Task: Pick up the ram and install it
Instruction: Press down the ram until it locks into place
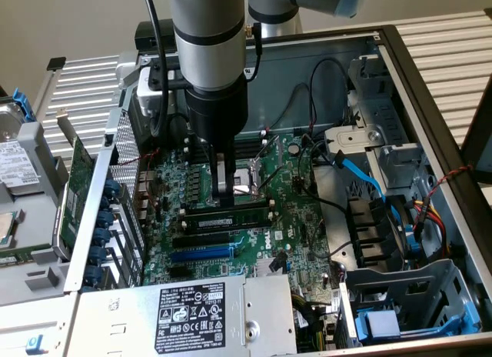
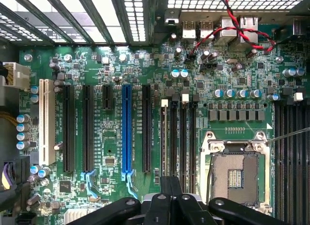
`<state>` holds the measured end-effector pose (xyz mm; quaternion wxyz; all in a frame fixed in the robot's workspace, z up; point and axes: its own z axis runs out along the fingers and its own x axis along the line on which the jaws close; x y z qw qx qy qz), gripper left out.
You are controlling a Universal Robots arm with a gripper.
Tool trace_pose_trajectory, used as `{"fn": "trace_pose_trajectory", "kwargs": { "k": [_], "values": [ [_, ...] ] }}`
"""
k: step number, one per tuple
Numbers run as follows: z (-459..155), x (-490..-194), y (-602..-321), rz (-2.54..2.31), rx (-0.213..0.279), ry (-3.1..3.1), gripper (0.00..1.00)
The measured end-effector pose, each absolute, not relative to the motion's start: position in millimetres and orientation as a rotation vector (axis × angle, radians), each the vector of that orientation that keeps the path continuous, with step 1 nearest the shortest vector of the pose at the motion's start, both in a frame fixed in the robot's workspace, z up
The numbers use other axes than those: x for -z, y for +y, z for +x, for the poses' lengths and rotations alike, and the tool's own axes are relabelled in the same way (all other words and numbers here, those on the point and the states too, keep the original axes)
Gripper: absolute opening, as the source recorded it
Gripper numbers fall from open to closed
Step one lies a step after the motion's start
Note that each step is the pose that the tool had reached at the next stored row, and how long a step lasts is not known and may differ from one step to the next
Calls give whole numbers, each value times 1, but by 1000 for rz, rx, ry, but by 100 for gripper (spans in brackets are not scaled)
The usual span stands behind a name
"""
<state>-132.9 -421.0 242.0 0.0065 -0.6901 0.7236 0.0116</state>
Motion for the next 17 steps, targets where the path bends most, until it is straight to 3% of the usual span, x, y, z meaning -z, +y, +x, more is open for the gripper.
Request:
{"fn": "trace_pose_trajectory", "kwargs": {
  "k": [17],
  "values": [
    [-133, -242, -421, -1968, -34, 2429, 11]
  ]
}}
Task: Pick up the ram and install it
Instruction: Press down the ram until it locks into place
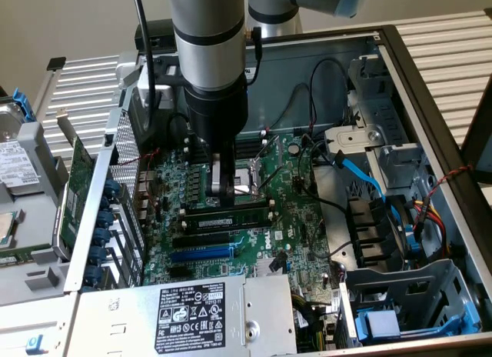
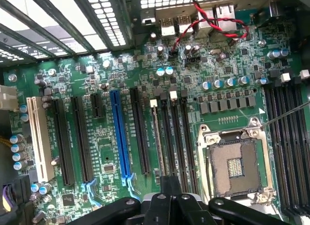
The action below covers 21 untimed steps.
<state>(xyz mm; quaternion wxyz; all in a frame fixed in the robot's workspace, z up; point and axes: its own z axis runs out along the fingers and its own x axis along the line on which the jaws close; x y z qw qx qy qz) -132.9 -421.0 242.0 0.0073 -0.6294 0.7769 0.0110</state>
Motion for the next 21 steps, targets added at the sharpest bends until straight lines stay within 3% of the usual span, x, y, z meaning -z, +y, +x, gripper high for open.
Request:
{"fn": "trace_pose_trajectory", "kwargs": {
  "k": [21],
  "values": [
    [-133, -242, -421, -1572, -31, 2699, 11]
  ]
}}
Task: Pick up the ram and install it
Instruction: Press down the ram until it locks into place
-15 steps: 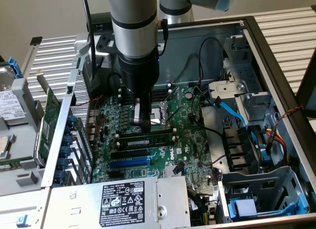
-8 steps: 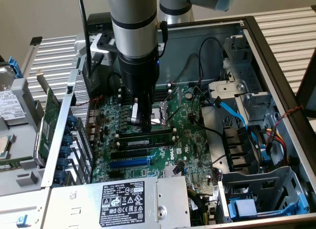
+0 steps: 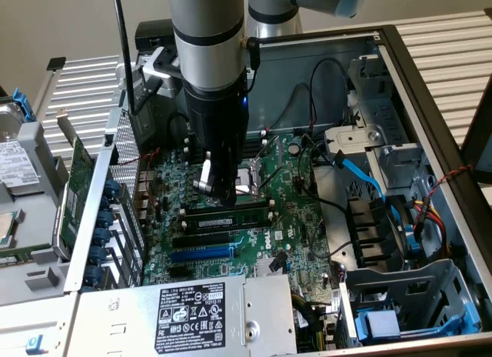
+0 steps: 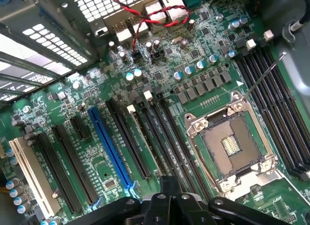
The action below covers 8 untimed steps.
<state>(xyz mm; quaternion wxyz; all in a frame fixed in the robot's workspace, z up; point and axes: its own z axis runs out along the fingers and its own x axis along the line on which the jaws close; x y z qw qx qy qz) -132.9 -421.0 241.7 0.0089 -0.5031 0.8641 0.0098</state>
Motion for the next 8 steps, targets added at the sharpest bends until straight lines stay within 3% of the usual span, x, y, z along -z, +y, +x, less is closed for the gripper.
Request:
{"fn": "trace_pose_trajectory", "kwargs": {
  "k": [8],
  "values": [
    [-133, -242, -421, -1397, -29, 2792, 11]
  ]
}}
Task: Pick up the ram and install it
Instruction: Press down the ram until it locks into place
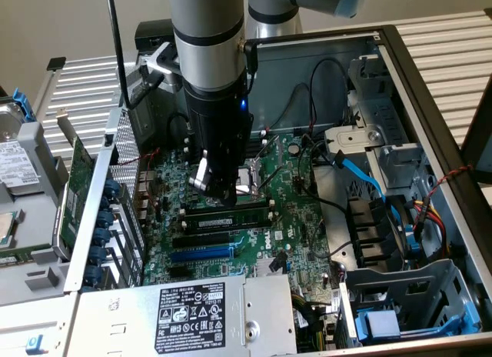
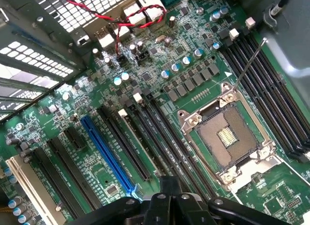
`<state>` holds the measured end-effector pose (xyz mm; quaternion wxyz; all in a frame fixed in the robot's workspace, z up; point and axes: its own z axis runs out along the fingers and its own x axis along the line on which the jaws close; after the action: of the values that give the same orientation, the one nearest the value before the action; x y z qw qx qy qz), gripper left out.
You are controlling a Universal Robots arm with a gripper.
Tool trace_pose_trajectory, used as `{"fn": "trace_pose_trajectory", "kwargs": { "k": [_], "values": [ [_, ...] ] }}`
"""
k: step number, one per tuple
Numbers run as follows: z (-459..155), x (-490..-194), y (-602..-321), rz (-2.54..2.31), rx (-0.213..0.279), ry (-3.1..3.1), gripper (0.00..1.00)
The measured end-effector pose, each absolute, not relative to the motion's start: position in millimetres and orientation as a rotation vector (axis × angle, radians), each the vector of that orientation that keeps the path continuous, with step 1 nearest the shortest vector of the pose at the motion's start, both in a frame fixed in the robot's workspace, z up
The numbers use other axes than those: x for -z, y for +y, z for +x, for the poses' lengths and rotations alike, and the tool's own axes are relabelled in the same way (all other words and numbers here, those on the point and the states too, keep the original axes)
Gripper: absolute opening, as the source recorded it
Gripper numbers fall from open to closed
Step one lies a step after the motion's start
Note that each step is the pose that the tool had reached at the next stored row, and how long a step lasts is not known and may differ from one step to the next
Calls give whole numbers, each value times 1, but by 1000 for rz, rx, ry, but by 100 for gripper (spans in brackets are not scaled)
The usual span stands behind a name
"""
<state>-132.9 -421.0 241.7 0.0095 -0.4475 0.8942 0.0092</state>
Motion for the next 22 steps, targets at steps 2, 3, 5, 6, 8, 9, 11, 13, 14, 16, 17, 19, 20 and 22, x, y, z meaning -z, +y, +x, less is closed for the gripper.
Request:
{"fn": "trace_pose_trajectory", "kwargs": {
  "k": [2, 3, 5, 6, 8, 9, 11, 13, 14, 16, 17, 19, 20, 22],
  "values": [
    [-133, -242, -421, -1356, -28, 2812, 11],
    [-133, -242, -421, -1336, -28, 2822, 11],
    [-133, -242, -421, -1295, -28, 2841, 11],
    [-133, -242, -421, -1275, -27, 2849, 11],
    [-133, -242, -421, -1237, -27, 2866, 11],
    [-133, -242, -421, -1219, -26, 2874, 11],
    [-133, -242, -421, -1183, -24, 2889, 11],
    [-133, -242, -421, -1147, -23, 2904, 11],
    [-133, -242, -421, -1129, -22, 2911, 11],
    [-133, -242, -421, -1092, -21, 2925, 11],
    [-133, -242, -421, -1073, -20, 2932, 11],
    [-133, -242, -421, -1035, -19, 2945, 11],
    [-133, -242, -421, -1016, -19, 2952, 11],
    [-133, -242, -421, -977, -18, 2965, 11]
  ]
}}
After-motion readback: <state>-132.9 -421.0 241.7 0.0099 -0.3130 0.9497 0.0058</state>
